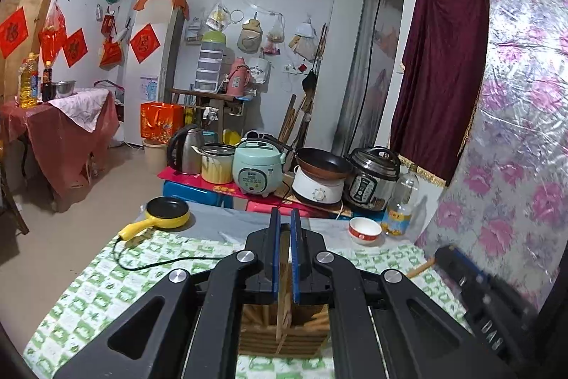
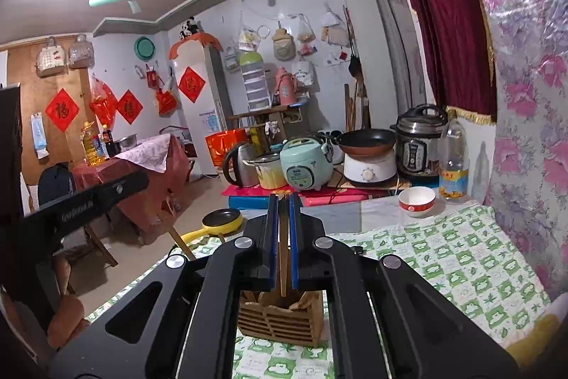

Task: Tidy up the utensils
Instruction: 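Lift both held chopsticks and carry them over the wooden holder, then open both tools to drop the chopsticks into the holder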

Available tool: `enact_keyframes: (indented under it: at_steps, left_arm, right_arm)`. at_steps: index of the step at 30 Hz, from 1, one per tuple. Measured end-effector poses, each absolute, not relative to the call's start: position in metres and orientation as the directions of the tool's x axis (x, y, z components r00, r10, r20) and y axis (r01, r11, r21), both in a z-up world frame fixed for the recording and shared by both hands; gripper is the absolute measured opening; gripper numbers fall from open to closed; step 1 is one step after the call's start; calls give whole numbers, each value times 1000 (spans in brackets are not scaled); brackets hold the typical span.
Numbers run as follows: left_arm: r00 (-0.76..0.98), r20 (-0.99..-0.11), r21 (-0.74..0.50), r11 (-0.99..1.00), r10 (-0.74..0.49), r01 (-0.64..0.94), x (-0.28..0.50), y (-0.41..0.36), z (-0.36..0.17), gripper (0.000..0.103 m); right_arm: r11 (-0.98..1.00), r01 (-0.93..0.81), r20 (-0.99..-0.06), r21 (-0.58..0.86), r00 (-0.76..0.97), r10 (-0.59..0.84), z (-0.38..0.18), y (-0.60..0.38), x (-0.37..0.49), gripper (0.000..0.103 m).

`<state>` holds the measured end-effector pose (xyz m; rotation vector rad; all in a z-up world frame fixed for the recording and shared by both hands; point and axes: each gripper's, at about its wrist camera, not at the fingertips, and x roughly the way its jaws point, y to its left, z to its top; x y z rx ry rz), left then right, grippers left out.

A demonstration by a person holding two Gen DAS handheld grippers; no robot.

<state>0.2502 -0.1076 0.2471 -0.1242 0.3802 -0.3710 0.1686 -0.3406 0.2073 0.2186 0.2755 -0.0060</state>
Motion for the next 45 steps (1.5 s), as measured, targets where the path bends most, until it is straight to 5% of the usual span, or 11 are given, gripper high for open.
enact_keyframes:
  at_steps: [13, 20, 38, 39, 40, 41, 45]
  left_arm:
    - [898, -303, -159, 946, -321, 284, 291, -118, 223, 6]
    - [815, -441, -202, 926, -376, 318, 323, -121, 195, 6]
    - [769, -539, -163, 938, -344, 305, 341, -132, 167, 7]
    - [767, -547, -152, 941, -335, 303, 342, -135, 166, 22]
    - [766, -554, -141, 944, -326, 299, 342, -136, 165, 57]
    - [773, -550, -138, 947, -316, 290, 340, -136, 164, 67]
    - [793, -528, -120, 951, -304, 285, 334, -135, 168, 70]
  right_arm:
    - [978, 35, -343, 203, 939, 37, 182, -343, 214, 7]
    - [983, 37, -375, 180, 926, 34, 171, -336, 224, 7]
    - [986, 34, -474, 165, 879, 49, 153, -338, 241, 11]
    - [985, 45, -484, 166, 874, 41, 151, -339, 243, 12]
    - [984, 48, -488, 170, 872, 42, 149, -340, 244, 19]
    - [984, 48, -491, 173, 870, 44, 148, -340, 245, 22]
    - [983, 61, -474, 171, 880, 28, 150, -344, 241, 27]
